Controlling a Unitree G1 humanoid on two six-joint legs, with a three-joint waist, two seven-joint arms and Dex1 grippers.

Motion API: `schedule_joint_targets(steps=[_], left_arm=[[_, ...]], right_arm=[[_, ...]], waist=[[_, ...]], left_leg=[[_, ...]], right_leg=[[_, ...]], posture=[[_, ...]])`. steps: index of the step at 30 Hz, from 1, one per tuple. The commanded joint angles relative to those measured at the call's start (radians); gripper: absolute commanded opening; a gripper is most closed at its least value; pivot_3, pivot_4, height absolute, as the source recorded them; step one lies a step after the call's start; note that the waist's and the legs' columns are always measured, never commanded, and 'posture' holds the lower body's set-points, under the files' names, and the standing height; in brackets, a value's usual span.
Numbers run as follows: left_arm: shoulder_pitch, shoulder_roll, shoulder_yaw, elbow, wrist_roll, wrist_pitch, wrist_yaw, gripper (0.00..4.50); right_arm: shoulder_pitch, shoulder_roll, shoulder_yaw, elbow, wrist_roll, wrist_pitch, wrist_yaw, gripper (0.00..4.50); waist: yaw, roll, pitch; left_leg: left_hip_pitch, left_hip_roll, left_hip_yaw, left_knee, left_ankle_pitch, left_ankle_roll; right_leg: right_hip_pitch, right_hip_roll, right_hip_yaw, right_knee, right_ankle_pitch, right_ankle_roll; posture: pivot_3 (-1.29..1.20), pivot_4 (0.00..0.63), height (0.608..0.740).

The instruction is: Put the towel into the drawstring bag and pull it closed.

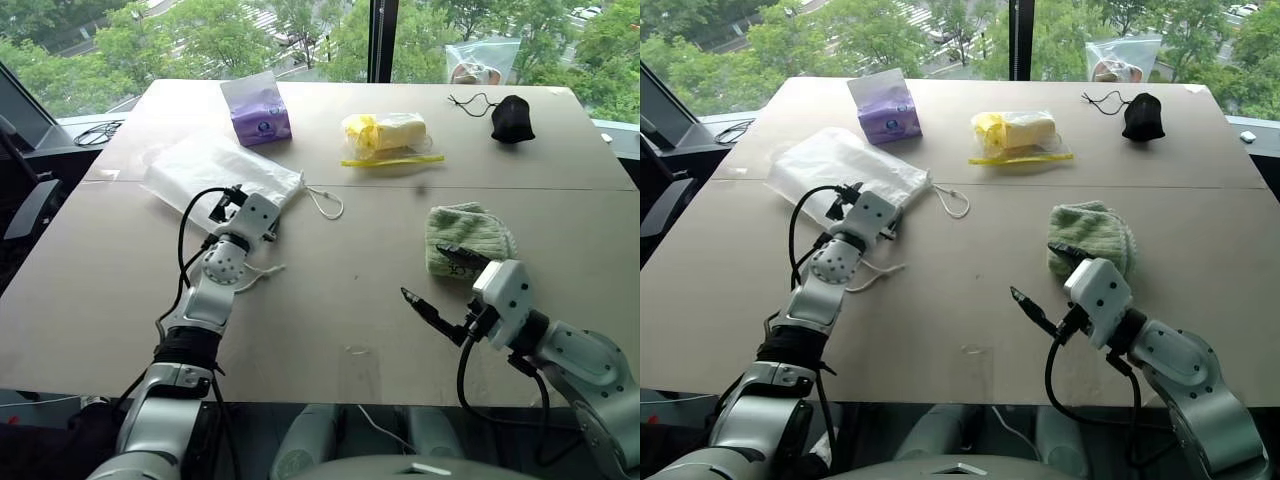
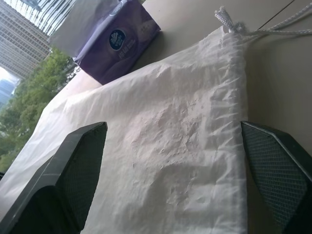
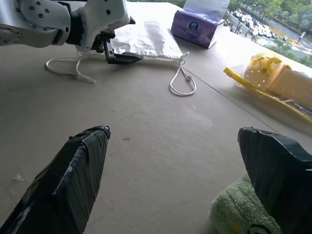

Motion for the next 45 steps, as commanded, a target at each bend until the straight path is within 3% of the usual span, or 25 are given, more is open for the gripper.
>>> schedule_joint_targets(steps=[1, 4, 8, 9, 14, 17, 25, 29, 36, 38, 45], left_arm=[[-0.033, 0.016, 0.008, 0.009, 0.006, -0.027, 0.012, 3.56], [-0.048, -0.001, 0.035, 0.034, -0.053, -0.013, -0.020, 2.22], [-0.110, -0.061, 0.188, 0.093, -0.322, 0.181, -0.173, 0.25], [-0.138, -0.062, 0.231, 0.118, -0.382, 0.237, -0.202, 0.06], [-0.316, 0.015, 0.433, 0.248, -0.694, 0.641, -0.398, 0.06], [-0.366, 0.069, 0.484, 0.249, -0.804, 0.841, -0.463, 0.06], [-0.401, 0.072, 0.779, 0.095, -1.123, 1.358, -0.327, 0.06], [-0.379, 0.052, 0.870, 0.000, -1.167, 1.463, -0.221, 0.06], [-0.330, -0.021, 0.812, -0.207, -1.215, 1.552, -0.198, 0.06], [-0.315, -0.051, 0.781, -0.264, -1.217, 1.553, -0.197, 0.06], [-0.321, -0.164, 0.842, -0.339, -1.244, 1.578, -0.124, 0.06]], right_arm=[[0.001, -0.001, -0.007, -0.026, -0.009, -0.027, -0.004, 4.50], [0.002, -0.002, -0.007, -0.024, -0.013, -0.029, -0.003, 4.50], [0.001, -0.004, -0.004, -0.023, -0.021, -0.026, -0.001, 4.50], [0.001, -0.004, -0.004, -0.022, -0.022, -0.025, 0.000, 4.50], [-0.006, -0.003, 0.003, -0.020, -0.028, -0.019, -0.002, 4.50], [-0.010, -0.001, 0.007, -0.021, -0.033, -0.015, -0.007, 4.50], [-0.003, 0.003, 0.003, -0.033, -0.048, 0.029, -0.042, 4.50], [-0.056, 0.047, -0.071, 0.037, -0.014, 0.185, -0.126, 4.50], [-0.265, 0.080, -0.234, 0.252, 0.056, 0.400, -0.208, 4.50], [-0.342, 0.086, -0.233, 0.365, 0.052, 0.441, -0.227, 4.50], [-0.490, 0.088, -0.163, 0.706, -0.031, 0.466, -0.270, 4.50]], waist=[[0.000, 0.000, 0.000], [0.000, 0.000, 0.000], [0.000, 0.000, 0.000], [-0.001, 0.000, 0.000], [-0.007, -0.001, 0.000], [-0.010, -0.001, 0.000], [-0.008, -0.001, 0.000], [-0.009, -0.001, 0.000], [0.000, -0.001, 0.000], [-0.003, -0.001, 0.000], [-0.014, -0.001, 0.000]], left_leg=[[0.000, 0.000, 0.000, 0.000, 0.000, 0.000], [0.000, 0.000, 0.000, 0.000, 0.000, 0.000], [0.000, 0.000, 0.000, 0.000, 0.000, 0.000], [0.000, 0.000, 0.000, 0.001, 0.000, 0.000], [-0.001, 0.000, -0.002, 0.002, 0.000, 0.000], [-0.001, 0.000, -0.002, 0.002, 0.000, 0.000], [-0.001, 0.000, -0.003, 0.003, 0.000, 0.000], [-0.001, 0.000, -0.003, 0.003, 0.000, 0.000], [-0.001, 0.000, -0.002, 0.003, 0.000, -0.001], [-0.001, 0.000, -0.002, 0.003, 0.000, -0.001], [-0.001, 0.000, 0.001, 0.002, 0.000, -0.001]], right_leg=[[0.000, 0.000, 0.000, 0.000, 0.000, 0.000], [0.000, 0.000, 0.000, 0.000, 0.000, 0.000], [0.000, 0.000, 0.000, 0.000, 0.000, 0.000], [0.000, 0.000, -0.001, 0.000, 0.000, 0.000], [0.000, 0.001, -0.002, 0.001, 0.000, 0.000], [0.000, 0.001, -0.002, 0.000, 0.000, 0.000], [0.000, 0.001, -0.002, 0.001, 0.000, 0.000], [0.000, 0.001, -0.002, 0.001, 0.000, 0.000], [0.000, 0.000, -0.001, 0.002, 0.000, 0.000], [0.000, 0.000, -0.001, 0.001, 0.000, 0.000], [0.000, 0.000, 0.001, 0.001, 0.000, 0.000]], posture=[[0.00, 0.150, 0.740], [0.00, 0.150, 0.740], [0.00, 0.150, 0.740], [0.00, 0.150, 0.740], [0.00, 0.150, 0.740], [0.00, 0.150, 0.740], [0.00, 0.150, 0.740], [0.00, 0.150, 0.740], [0.00, 0.150, 0.740], [0.00, 0.150, 0.740], [0.00, 0.150, 0.740]])
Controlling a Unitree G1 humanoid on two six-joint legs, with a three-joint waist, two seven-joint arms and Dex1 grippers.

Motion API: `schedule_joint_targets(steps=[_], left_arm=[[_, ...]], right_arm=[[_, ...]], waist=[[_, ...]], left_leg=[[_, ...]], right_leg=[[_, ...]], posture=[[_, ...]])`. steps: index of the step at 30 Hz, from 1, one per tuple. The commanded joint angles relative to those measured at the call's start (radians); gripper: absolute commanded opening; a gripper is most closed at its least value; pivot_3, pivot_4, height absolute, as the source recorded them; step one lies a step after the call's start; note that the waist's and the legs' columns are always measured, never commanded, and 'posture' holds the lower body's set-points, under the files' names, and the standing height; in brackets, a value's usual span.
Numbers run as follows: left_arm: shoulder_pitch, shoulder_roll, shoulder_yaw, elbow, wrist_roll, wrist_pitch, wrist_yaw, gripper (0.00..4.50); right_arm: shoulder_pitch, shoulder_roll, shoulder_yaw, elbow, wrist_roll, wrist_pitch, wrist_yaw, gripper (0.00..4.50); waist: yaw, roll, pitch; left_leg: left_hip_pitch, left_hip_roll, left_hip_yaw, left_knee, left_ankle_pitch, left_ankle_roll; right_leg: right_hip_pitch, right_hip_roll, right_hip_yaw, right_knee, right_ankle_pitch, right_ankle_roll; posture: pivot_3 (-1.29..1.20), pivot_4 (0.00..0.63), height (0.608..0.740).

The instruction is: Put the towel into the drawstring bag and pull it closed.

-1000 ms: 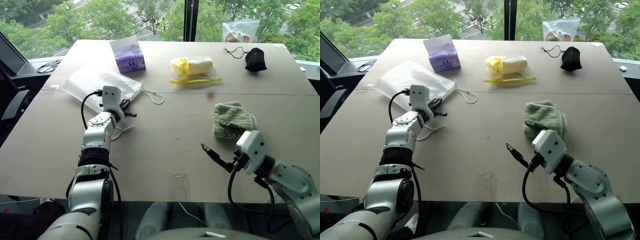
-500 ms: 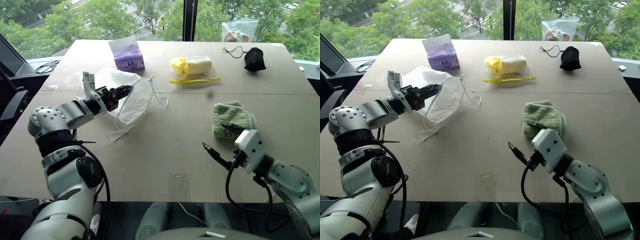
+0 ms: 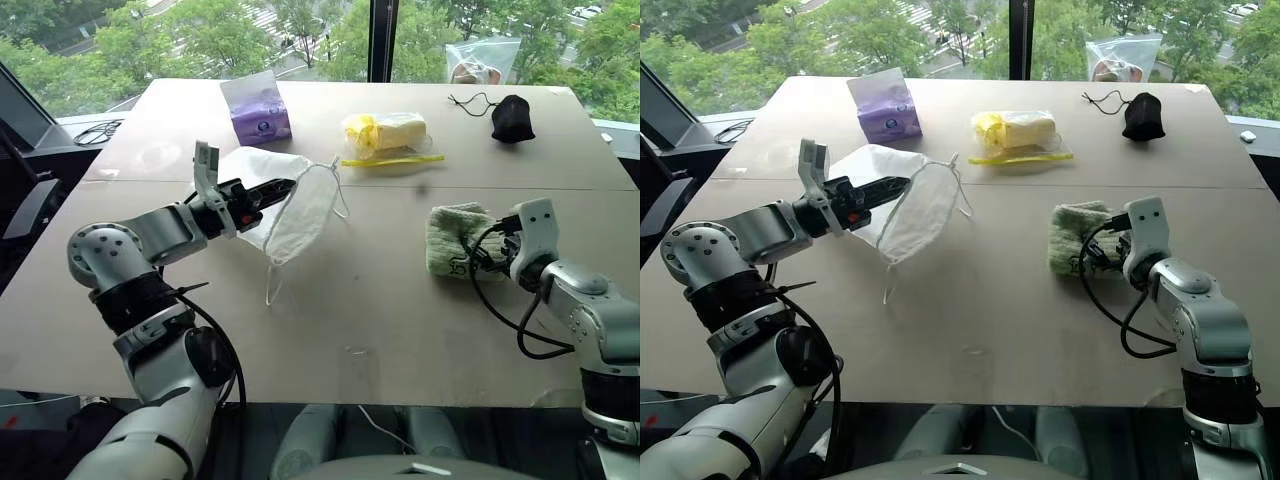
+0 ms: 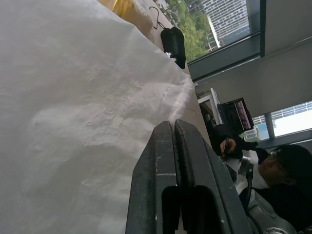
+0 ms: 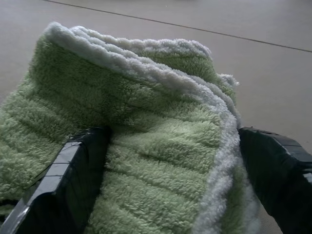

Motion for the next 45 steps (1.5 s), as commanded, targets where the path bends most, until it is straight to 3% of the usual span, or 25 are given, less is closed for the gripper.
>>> schedule_joint_targets(steps=[1, 10, 15, 19, 21, 24, 26, 31, 34, 37, 41, 45], left_arm=[[-0.005, -0.020, 0.035, -0.085, -0.043, 0.017, 0.026, 0.06], [0.038, -0.053, 0.062, -0.133, -0.095, 0.019, 0.083, 0.06], [0.046, -0.058, 0.059, -0.133, -0.115, 0.019, 0.102, 0.06], [0.063, -0.056, 0.035, -0.143, -0.135, 0.019, 0.111, 0.06], [0.062, -0.058, 0.033, -0.141, -0.139, 0.019, 0.116, 0.06], [0.061, -0.061, 0.026, -0.136, -0.144, 0.019, 0.122, 0.00], [0.063, -0.066, 0.017, -0.130, -0.144, 0.019, 0.124, 0.00], [0.065, -0.071, -0.011, -0.105, -0.137, 0.019, 0.115, 0.00], [0.056, -0.073, -0.034, -0.083, -0.129, 0.017, 0.102, 0.00], [0.052, -0.074, -0.069, -0.066, -0.126, 0.008, 0.086, 0.00], [0.042, -0.089, -0.100, -0.067, -0.140, -0.003, 0.070, 0.00], [0.014, -0.110, -0.076, -0.068, -0.175, -0.003, 0.072, 0.00]], right_arm=[[-0.030, -0.010, -0.009, 0.098, -0.031, 0.016, -0.022, 4.50], [-0.042, -0.006, 0.068, 0.256, 0.024, 0.050, 0.130, 4.50], [-0.056, 0.039, 0.155, 0.396, -0.011, -0.013, 0.203, 4.50], [-0.022, 0.047, 0.185, 0.369, -0.030, -0.059, 0.244, 4.50], [0.002, 0.040, 0.207, 0.318, -0.042, -0.092, 0.265, 4.50], [0.034, 0.039, 0.224, 0.245, -0.048, -0.141, 0.285, 3.34], [0.050, 0.070, 0.188, 0.182, 0.003, -0.146, 0.297, 2.30], [0.067, 0.186, 0.060, 0.009, 0.224, -0.123, 0.334, 0.31], [0.041, 0.281, 0.000, -0.068, 0.375, -0.091, 0.321, 0.12], [-0.017, 0.371, 0.020, -0.056, 0.419, -0.098, 0.275, 0.12], [-0.088, 0.442, 0.135, 0.063, 0.313, -0.182, 0.247, 0.12], [-0.113, 0.418, 0.314, 0.187, 0.118, -0.324, 0.268, 0.12]], waist=[[-0.005, -0.001, 0.000], [-0.008, -0.006, -0.006], [-0.026, -0.026, -0.022], [-0.025, -0.029, -0.025], [-0.023, -0.029, -0.025], [-0.024, -0.029, -0.025], [-0.023, -0.028, -0.025], [-0.024, -0.021, -0.020], [-0.022, -0.010, -0.013], [-0.020, -0.008, -0.012], [-0.020, -0.008, -0.011], [-0.021, -0.007, -0.011]], left_leg=[[0.000, 0.000, 0.001, 0.000, 0.000, 0.000], [0.002, 0.000, 0.000, 0.002, 0.000, 0.000], [0.006, 0.002, 0.001, 0.001, 0.000, 0.000], [0.021, 0.004, 0.004, -0.003, -0.002, -0.001], [0.021, 0.005, 0.003, -0.003, -0.002, -0.001], [0.021, 0.006, 0.003, -0.003, -0.003, -0.003], [0.021, 0.006, 0.003, -0.003, -0.003, -0.004], [0.019, 0.010, 0.004, -0.003, -0.005, -0.005], [0.013, 0.011, 0.005, -0.003, -0.005, -0.005], [0.004, 0.011, 0.004, -0.001, -0.005, -0.006], [0.003, 0.010, 0.004, -0.001, -0.005, -0.006], [0.003, 0.010, 0.005, -0.001, -0.005, -0.006]], right_leg=[[0.000, 0.000, 0.001, 0.000, 0.000, 0.000], [0.002, 0.000, -0.001, 0.000, 0.000, 0.000], [0.004, 0.002, 0.001, 0.000, 0.001, 0.000], [0.018, 0.003, 0.003, -0.003, 0.001, 0.000], [0.018, 0.004, 0.002, -0.003, 0.001, 0.000], [0.018, 0.005, 0.002, -0.003, 0.001, 0.000], [0.017, 0.005, 0.002, -0.003, 0.001, 0.000], [0.015, 0.008, 0.003, -0.004, 0.001, 0.000], [0.008, 0.009, 0.005, -0.002, 0.001, -0.001], [-0.001, 0.009, 0.004, -0.001, 0.002, -0.003], [-0.002, 0.009, 0.003, -0.002, 0.002, -0.003], [-0.003, 0.009, 0.002, -0.002, 0.002, -0.003]], posture=[[0.00, 0.150, 0.740], [0.00, 0.150, 0.740], [0.00, 0.150, 0.740], [0.00, 0.150, 0.740], [0.00, 0.150, 0.740], [0.00, 0.150, 0.740], [0.00, 0.150, 0.740], [0.00, 0.150, 0.740], [0.00, 0.150, 0.740], [0.00, 0.150, 0.740], [0.00, 0.150, 0.740], [0.00, 0.150, 0.740]])
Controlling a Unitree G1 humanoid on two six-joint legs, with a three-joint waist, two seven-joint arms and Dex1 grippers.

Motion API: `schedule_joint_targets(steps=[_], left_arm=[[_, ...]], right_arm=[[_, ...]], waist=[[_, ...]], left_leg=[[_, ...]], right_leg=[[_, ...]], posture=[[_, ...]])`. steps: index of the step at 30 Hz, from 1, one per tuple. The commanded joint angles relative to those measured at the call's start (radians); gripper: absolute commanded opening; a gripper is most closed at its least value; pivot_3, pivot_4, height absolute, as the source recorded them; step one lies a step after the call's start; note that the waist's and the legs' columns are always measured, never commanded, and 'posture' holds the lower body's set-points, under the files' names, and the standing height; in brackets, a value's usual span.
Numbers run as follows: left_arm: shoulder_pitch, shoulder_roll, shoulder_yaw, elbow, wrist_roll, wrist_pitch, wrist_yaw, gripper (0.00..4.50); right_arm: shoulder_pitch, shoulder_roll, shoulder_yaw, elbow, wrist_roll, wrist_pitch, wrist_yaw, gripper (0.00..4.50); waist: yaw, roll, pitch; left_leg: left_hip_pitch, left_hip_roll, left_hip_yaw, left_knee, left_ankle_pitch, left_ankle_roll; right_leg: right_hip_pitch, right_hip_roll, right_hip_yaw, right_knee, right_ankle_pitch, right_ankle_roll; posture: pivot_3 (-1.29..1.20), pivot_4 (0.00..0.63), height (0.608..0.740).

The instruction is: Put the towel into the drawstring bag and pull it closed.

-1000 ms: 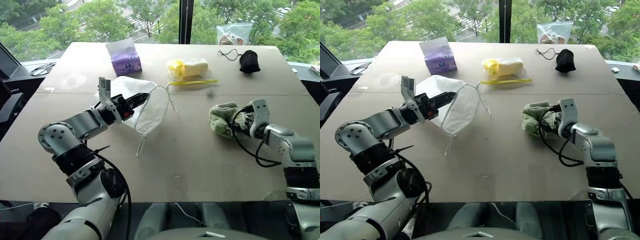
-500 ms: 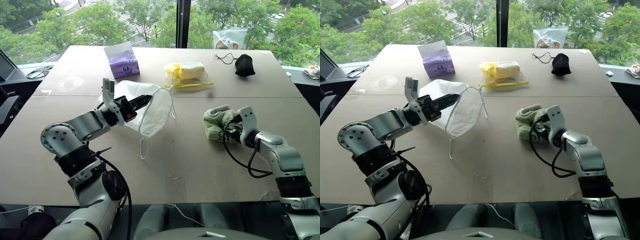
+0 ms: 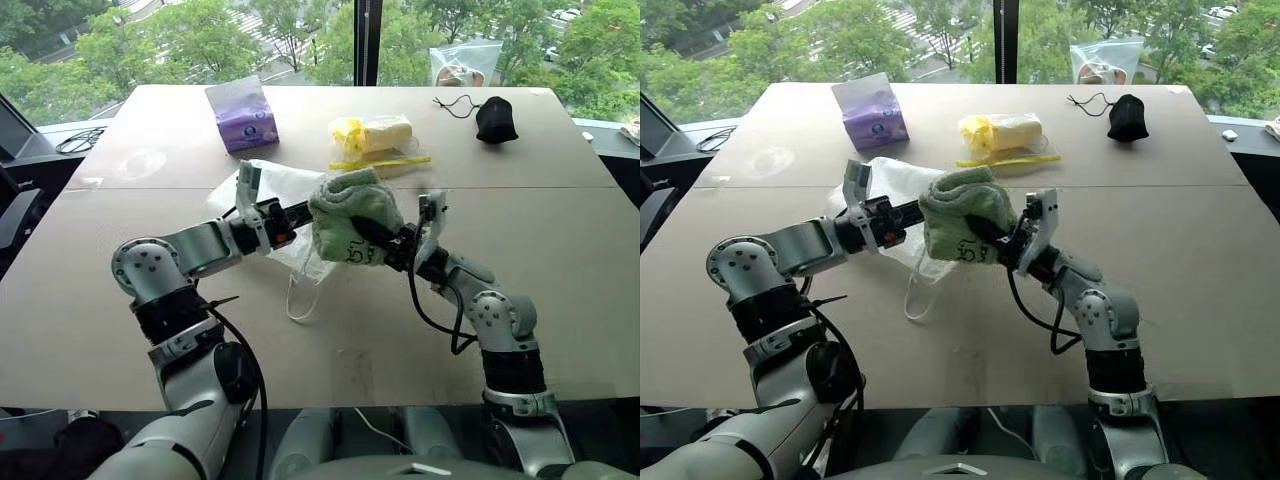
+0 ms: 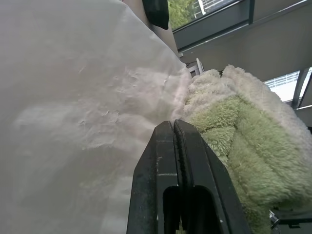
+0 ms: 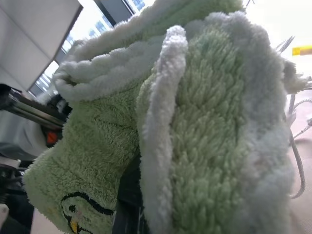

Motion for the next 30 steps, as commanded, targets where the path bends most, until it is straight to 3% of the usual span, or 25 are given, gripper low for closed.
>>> schedule_joint_targets(steps=[1, 6, 10, 13, 16, 20, 23, 24, 30], left_arm=[[-0.048, -0.013, 0.025, -0.015, -0.067, -0.004, -0.015, 0.00], [-0.037, -0.015, 0.020, -0.038, -0.125, 0.014, 0.006, 0.00], [0.023, 0.006, -0.017, -0.065, -0.165, 0.014, 0.026, 0.00], [0.083, 0.071, -0.061, -0.106, -0.081, -0.029, 0.038, 0.00], [0.151, 0.203, -0.193, -0.164, 0.046, -0.178, -0.044, 0.00], [0.191, 0.377, -0.351, -0.215, 0.154, -0.342, -0.222, 1.12], [0.240, 0.486, -0.559, -0.284, 0.334, -0.569, -0.352, 2.44], [0.232, 0.479, -0.605, -0.290, 0.371, -0.613, -0.358, 2.81], [0.166, 0.428, -0.836, -0.242, 0.611, -0.776, -0.312, 2.88]], right_arm=[[-0.018, -0.023, 0.141, 0.077, -0.153, -0.131, 0.022, 0.12], [-0.038, -0.070, 0.225, 0.189, -0.315, -0.276, 0.013, 0.11], [-0.091, -0.036, 0.167, 0.279, -0.347, -0.314, -0.082, 0.11], [-0.094, -0.011, 0.113, 0.269, -0.283, -0.304, -0.060, 0.11], [-0.033, -0.053, 0.100, 0.159, -0.221, -0.252, 0.031, 0.11], [0.117, -0.211, 0.087, -0.096, -0.147, -0.143, 0.136, 0.11], [0.167, -0.261, 0.049, -0.211, -0.086, -0.080, 0.134, 0.11], [0.182, -0.273, 0.033, -0.243, -0.074, -0.063, 0.125, 0.11], [0.243, -0.283, -0.007, -0.324, -0.065, -0.027, 0.055, 0.11]], waist=[[-0.001, 0.000, 0.000], [-0.003, 0.000, 0.000], [-0.002, 0.000, 0.000], [-0.003, 0.000, 0.000], [-0.001, 0.002, 0.001], [0.011, 0.005, 0.004], [0.012, 0.010, 0.007], [0.012, 0.012, 0.008], [0.015, 0.013, 0.009]], left_leg=[[0.000, 0.000, 0.000, 0.000, 0.000, 0.000], [0.000, 0.000, 0.000, 0.000, 0.000, 0.000], [0.000, 0.001, 0.000, 0.001, 0.000, 0.000], [0.000, 0.000, 0.000, 0.001, 0.000, 0.000], [0.000, 0.001, 0.000, 0.000, 0.000, 0.000], [-0.001, 0.000, -0.001, -0.001, 0.000, 0.000], [-0.002, -0.001, 0.000, -0.002, 0.000, 0.000], [-0.001, -0.001, 0.000, -0.002, 0.000, 0.000], [-0.001, 0.000, -0.001, -0.004, 0.000, 0.000]], right_leg=[[0.000, 0.000, 0.000, 0.000, 0.000, 0.000], [0.000, 0.000, 0.000, 0.000, 0.000, 0.000], [0.000, 0.000, 0.000, 0.001, 0.000, 0.000], [0.000, 0.000, -0.001, 0.001, 0.000, 0.000], [0.000, 0.001, 0.000, 0.001, 0.000, -0.001], [0.000, -0.002, -0.003, -0.002, 0.000, -0.001], [0.000, -0.005, -0.004, -0.004, 0.000, -0.001], [0.000, -0.005, -0.003, -0.003, 0.000, -0.001], [-0.002, -0.005, -0.004, -0.002, 0.001, -0.002]], posture=[[0.00, 0.150, 0.740], [0.00, 0.150, 0.740], [0.00, 0.150, 0.740], [0.00, 0.150, 0.740], [0.00, 0.150, 0.740], [0.00, 0.150, 0.740], [0.00, 0.150, 0.740], [0.00, 0.150, 0.740], [0.00, 0.150, 0.740]])
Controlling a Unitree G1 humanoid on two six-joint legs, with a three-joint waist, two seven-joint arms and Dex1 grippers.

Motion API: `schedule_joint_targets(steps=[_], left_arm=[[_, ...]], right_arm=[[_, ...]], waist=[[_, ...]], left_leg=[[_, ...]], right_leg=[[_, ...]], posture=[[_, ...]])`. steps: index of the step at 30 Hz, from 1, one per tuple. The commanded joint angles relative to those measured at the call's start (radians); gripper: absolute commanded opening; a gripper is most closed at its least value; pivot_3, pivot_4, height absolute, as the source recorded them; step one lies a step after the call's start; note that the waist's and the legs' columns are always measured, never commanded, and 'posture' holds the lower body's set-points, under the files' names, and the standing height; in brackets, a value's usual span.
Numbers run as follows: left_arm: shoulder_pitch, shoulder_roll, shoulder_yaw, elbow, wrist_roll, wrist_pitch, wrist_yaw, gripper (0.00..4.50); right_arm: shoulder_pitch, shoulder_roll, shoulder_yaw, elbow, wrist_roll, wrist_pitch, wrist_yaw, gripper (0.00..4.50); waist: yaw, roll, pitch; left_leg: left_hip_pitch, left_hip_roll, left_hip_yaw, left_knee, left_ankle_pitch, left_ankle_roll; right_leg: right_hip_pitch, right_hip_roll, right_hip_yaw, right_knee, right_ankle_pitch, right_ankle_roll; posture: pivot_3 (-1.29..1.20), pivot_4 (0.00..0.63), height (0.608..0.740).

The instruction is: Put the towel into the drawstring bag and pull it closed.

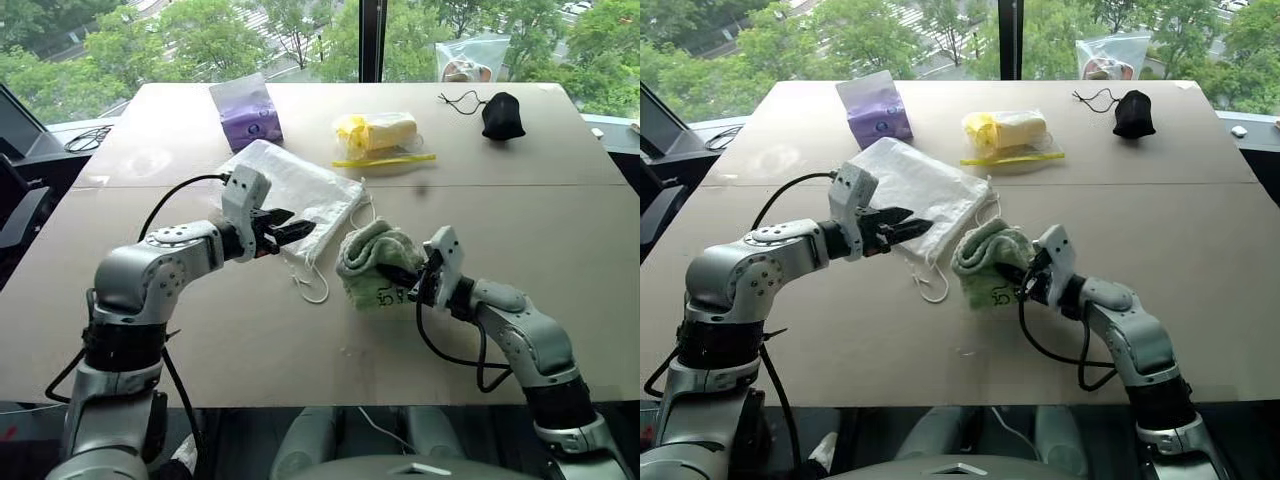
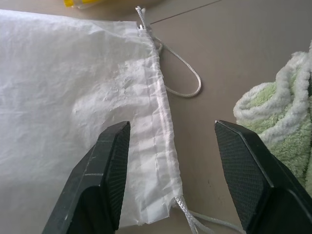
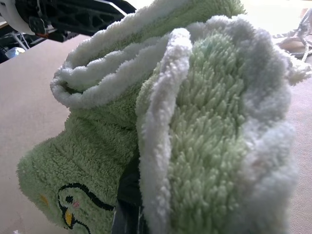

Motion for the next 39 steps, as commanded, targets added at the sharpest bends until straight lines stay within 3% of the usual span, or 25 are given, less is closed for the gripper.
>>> schedule_joint_targets(steps=[1, 8, 15, 18, 21, 22, 24, 28, 31, 36, 39], left_arm=[[-0.057, -0.030, -0.081, 0.030, 0.145, -0.101, 0.038, 2.88], [-0.095, -0.081, -0.226, 0.139, 0.380, -0.259, 0.056, 2.88], [-0.079, -0.129, -0.252, 0.222, 0.485, -0.385, 0.037, 2.88], [-0.095, -0.154, -0.213, 0.292, 0.482, -0.403, 0.024, 1.92], [-0.111, -0.167, -0.180, 0.342, 0.467, -0.415, 0.000, 0.52], [-0.120, -0.178, -0.146, 0.359, 0.433, -0.386, -0.015, 0.03], [-0.136, -0.198, -0.079, 0.387, 0.369, -0.336, -0.043, 0.00], [-0.226, -0.264, 0.176, 0.454, 0.102, 0.040, -0.070, 0.00], [-0.284, -0.266, 0.313, 0.485, -0.020, 0.219, -0.069, 0.00], [-0.322, -0.237, 0.450, 0.478, -0.155, 0.447, -0.078, 0.00], [-0.300, -0.222, 0.471, 0.433, -0.205, 0.527, -0.086, 0.00]], right_arm=[[0.024, 0.006, -0.029, -0.070, 0.020, 0.015, -0.044, 0.11], [0.073, 0.008, -0.044, -0.132, 0.043, 0.034, -0.093, 0.11], [0.080, -0.010, -0.057, -0.143, 0.057, 0.039, -0.104, 0.11], [0.072, -0.011, -0.059, -0.143, 0.060, 0.041, -0.108, 0.11], [0.066, -0.008, -0.053, -0.139, 0.061, 0.039, -0.111, 0.11], [0.060, -0.004, -0.051, -0.136, 0.061, 0.038, -0.114, 0.11], [0.048, 0.004, -0.047, -0.131, 0.062, 0.036, -0.118, 0.11], [0.024, 0.023, -0.035, -0.117, 0.067, 0.031, -0.118, 0.11], [0.014, 0.035, -0.034, -0.108, 0.070, 0.026, -0.117, 0.11], [-0.009, 0.069, -0.055, -0.097, 0.098, 0.023, -0.120, 0.11], [-0.052, 0.101, -0.069, -0.083, 0.120, 0.025, -0.133, 0.11]], waist=[[-0.001, 0.000, 0.000], [-0.002, -0.001, 0.000], [-0.001, -0.001, 0.001], [-0.001, -0.001, 0.001], [-0.002, -0.001, 0.001], [-0.002, -0.001, 0.001], [-0.003, -0.001, 0.001], [-0.008, -0.001, 0.001], [-0.013, -0.002, 0.001], [-0.018, -0.002, 0.001], [-0.017, -0.002, 0.001]], left_leg=[[0.000, 0.000, 0.001, 0.000, 0.000, 0.000], [-0.001, 0.000, 0.001, 0.000, 0.000, 0.000], [-0.002, 0.000, 0.001, 0.001, 0.000, 0.000], [-0.002, 0.000, 0.001, 0.001, 0.000, 0.000], [-0.002, 0.000, 0.001, 0.001, 0.000, 0.000], [-0.002, 0.000, 0.001, 0.001, 0.000, 0.000], [-0.002, 0.000, 0.001, 0.002, 0.000, 0.000], [-0.002, 0.000, 0.001, 0.003, 0.000, 0.000], [-0.002, 0.000, 0.001, 0.004, 0.000, 0.000], [-0.002, 0.000, 0.001, 0.004, 0.000, 0.000], [-0.002, 0.000, 0.001, 0.004, 0.000, 0.000]], right_leg=[[0.000, 0.000, 0.001, 0.000, 0.000, 0.000], [-0.001, 0.000, 0.001, 0.000, 0.000, 0.000], [-0.001, 0.000, 0.000, 0.000, 0.000, 0.000], [-0.001, 0.000, 0.000, 0.000, 0.000, 0.000], [-0.001, 0.000, -0.001, 0.001, 0.000, 0.000], [-0.001, 0.000, -0.001, 0.001, 0.000, 0.000], [-0.001, 0.000, -0.002, 0.001, 0.000, 0.000], [-0.001, 0.000, -0.003, 0.001, 0.000, 0.000], [-0.002, 0.000, -0.003, 0.002, 0.000, 0.000], [-0.002, 0.001, -0.003, 0.002, 0.000, 0.000], [-0.002, 0.001, -0.003, 0.002, 0.000, 0.000]], posture=[[0.00, 0.150, 0.740], [0.00, 0.150, 0.740], [0.00, 0.150, 0.740], [0.00, 0.150, 0.740], [0.00, 0.150, 0.740], [0.00, 0.150, 0.740], [0.00, 0.150, 0.740], [0.00, 0.150, 0.740], [0.00, 0.150, 0.740], [0.00, 0.150, 0.740], [0.00, 0.150, 0.740]])
